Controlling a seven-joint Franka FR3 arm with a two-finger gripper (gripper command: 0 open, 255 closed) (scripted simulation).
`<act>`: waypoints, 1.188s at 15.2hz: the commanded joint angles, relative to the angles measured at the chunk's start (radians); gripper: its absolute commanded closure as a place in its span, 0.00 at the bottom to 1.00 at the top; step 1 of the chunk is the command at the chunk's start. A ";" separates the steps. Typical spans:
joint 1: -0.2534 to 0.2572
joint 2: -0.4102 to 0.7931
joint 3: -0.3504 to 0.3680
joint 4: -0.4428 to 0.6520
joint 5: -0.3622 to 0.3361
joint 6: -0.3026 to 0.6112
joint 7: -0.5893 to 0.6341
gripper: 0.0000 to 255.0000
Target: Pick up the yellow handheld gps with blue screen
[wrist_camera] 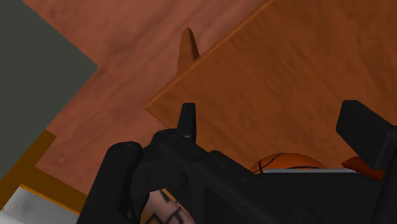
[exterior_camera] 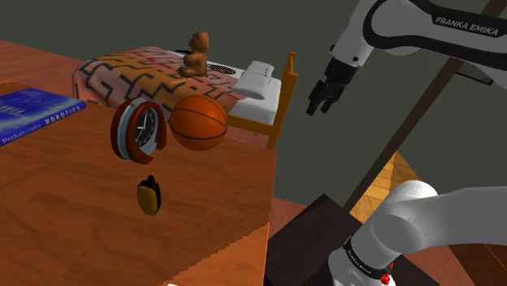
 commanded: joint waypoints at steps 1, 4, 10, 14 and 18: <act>0.000 0.000 0.000 0.000 0.000 0.000 0.000 0.00; 0.011 0.007 0.057 -0.037 0.055 0.034 0.099 0.00; 0.038 0.061 0.173 -0.075 0.168 0.119 0.293 0.00; 0.055 0.126 0.250 -0.074 0.239 0.187 0.417 0.00; 0.069 0.212 0.326 -0.050 0.298 0.262 0.537 0.00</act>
